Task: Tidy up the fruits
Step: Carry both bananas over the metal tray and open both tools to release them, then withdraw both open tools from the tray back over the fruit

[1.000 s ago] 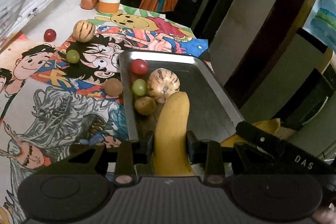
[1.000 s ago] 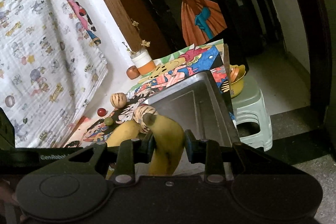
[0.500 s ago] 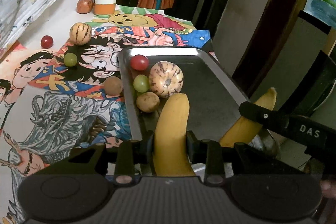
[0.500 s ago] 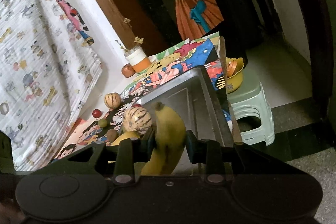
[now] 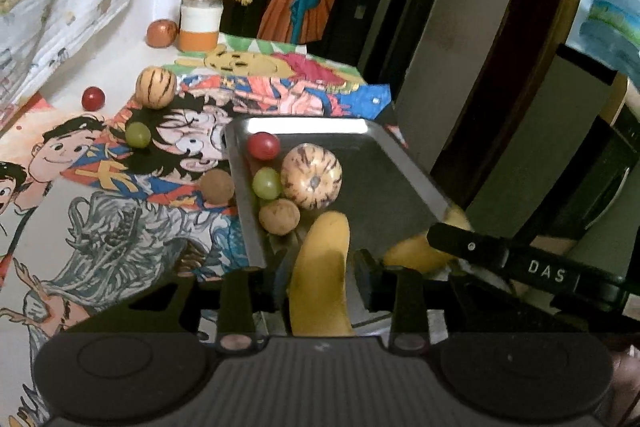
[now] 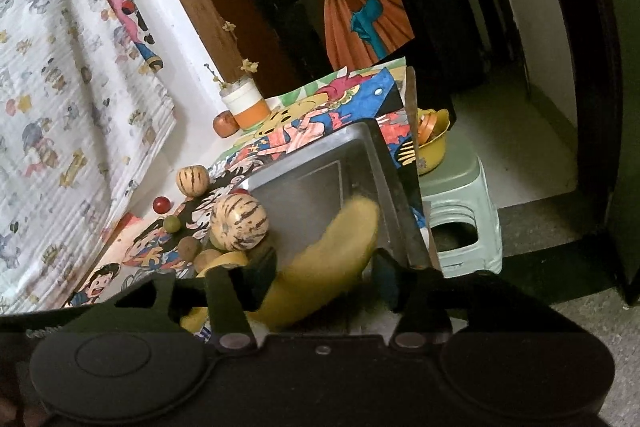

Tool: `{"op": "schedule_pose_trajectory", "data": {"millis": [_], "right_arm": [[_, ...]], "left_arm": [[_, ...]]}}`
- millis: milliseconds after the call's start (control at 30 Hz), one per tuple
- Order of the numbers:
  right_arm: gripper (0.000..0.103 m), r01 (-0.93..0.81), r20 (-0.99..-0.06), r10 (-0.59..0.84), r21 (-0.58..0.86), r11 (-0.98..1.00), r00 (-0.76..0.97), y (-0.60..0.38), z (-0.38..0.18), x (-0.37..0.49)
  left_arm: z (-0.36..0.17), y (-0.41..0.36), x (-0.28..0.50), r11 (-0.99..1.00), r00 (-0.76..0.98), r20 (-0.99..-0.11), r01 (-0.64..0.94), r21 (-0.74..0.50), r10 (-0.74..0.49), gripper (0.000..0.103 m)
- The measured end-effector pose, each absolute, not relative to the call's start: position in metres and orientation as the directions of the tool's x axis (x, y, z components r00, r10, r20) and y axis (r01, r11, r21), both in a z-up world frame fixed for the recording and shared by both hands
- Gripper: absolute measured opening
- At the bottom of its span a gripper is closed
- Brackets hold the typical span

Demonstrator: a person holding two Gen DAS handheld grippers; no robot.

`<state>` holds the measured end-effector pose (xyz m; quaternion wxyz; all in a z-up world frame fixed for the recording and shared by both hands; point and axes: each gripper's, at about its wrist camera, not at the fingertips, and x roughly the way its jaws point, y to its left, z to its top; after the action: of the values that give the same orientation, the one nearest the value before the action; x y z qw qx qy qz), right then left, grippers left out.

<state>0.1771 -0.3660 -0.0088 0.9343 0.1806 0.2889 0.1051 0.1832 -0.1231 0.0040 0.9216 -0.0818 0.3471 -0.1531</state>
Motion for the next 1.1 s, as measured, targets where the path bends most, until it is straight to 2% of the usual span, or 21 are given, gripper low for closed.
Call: {"op": "schedule_pose_trajectory", "data": {"millis": [200,400,567,633,1100], "right_arm": [[0.069,-0.101,-0.476,0.294,0.390,0.915,0.829,-0.365,0.001,0.168],[0.084,-0.111,-0.459,0.278,0.356,0.928,0.844,-0.360,0.012,0.155],[0.098,-0.129,-0.457,0.246,0.271,0.954,0.855,-0.352,0.025,0.140],[0.102,-0.136,-0.455,0.237,0.244,0.960,0.858,-0.348,0.030,0.133],[0.102,-0.177,-0.530,0.207,0.108,0.978,0.822,-0.320,0.036,0.093]], "left_arm": [[0.011,-0.108,0.174,0.939,0.749,-0.575,0.195,-0.283,-0.329,0.049],[0.019,-0.095,0.164,0.950,0.785,-0.551,0.151,-0.274,-0.284,0.070],[0.026,-0.081,0.150,0.958,0.815,-0.527,0.112,-0.265,-0.241,0.096],[0.028,-0.078,0.145,0.962,0.819,-0.525,0.111,-0.251,-0.231,0.100],[0.013,-0.054,0.100,0.983,0.791,-0.589,0.079,-0.167,-0.164,0.103]]}}
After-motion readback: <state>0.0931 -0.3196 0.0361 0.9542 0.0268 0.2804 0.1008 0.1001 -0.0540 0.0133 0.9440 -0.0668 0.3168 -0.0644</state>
